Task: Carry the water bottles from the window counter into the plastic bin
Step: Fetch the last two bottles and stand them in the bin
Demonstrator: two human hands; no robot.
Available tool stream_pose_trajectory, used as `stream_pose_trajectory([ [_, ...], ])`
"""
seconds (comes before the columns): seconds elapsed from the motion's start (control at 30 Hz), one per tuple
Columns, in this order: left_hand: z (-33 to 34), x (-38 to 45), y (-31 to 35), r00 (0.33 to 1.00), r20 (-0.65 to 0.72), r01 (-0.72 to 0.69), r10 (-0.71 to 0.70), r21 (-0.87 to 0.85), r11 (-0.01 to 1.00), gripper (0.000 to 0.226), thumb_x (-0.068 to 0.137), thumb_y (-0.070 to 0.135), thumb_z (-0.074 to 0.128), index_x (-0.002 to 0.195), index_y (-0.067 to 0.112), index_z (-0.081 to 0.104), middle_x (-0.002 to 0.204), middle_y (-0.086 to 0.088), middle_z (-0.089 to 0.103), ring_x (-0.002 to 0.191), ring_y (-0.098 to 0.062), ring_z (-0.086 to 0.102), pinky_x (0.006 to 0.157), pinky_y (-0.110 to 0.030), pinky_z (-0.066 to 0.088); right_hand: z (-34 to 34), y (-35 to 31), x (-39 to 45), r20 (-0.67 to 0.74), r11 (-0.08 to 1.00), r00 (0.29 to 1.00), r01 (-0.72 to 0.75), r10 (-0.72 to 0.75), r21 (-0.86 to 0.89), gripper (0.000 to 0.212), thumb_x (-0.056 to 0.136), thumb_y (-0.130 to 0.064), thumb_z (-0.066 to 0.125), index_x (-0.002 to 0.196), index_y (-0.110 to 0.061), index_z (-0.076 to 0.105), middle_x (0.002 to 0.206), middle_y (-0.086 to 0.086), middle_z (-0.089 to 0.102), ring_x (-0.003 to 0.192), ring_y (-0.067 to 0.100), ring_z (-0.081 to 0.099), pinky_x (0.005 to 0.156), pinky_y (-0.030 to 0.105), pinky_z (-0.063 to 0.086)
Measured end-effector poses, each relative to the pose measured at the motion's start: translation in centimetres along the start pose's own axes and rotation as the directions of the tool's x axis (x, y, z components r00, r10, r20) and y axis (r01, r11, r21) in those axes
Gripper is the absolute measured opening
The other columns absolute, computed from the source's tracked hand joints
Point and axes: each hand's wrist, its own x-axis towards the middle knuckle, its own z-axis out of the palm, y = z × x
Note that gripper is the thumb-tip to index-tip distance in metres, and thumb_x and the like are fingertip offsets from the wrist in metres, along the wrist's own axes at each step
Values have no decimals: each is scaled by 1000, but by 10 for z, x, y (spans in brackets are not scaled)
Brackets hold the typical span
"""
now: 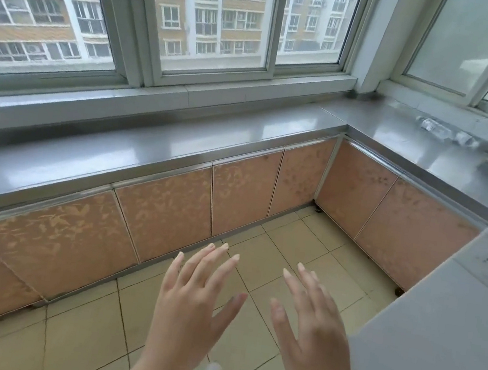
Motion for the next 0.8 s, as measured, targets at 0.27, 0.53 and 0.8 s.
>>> stream_pose_trajectory([
  [0.27,86,168,-64,997,30,-77,78,-46,996,49,90,51,49,126,22,66,136,3,61,130,-16,48,111,-46,29,39,40,164,-33,994,997,-77,75,-77,57,96,-57,24,136,-27,51,148,-5,42,139,13,30,111,39,24],
  [0.53,177,307,-68,985,73,-150,159,-109,983,50,91,52,47,127,23,66,136,3,61,132,-14,44,111,-44,27,56,110,291,-94,981,983,-167,158,-97,60,95,-58,22,135,-25,53,147,-2,45,137,13,33,111,34,18],
  [0.8,292,439,-42,983,128,-122,132,-86,989,51,93,54,44,129,24,63,139,5,59,133,-16,48,114,-44,26,71,227,431,-76,979,980,-189,184,-77,55,93,-55,30,137,-28,50,149,-7,39,141,11,28,115,39,17],
])
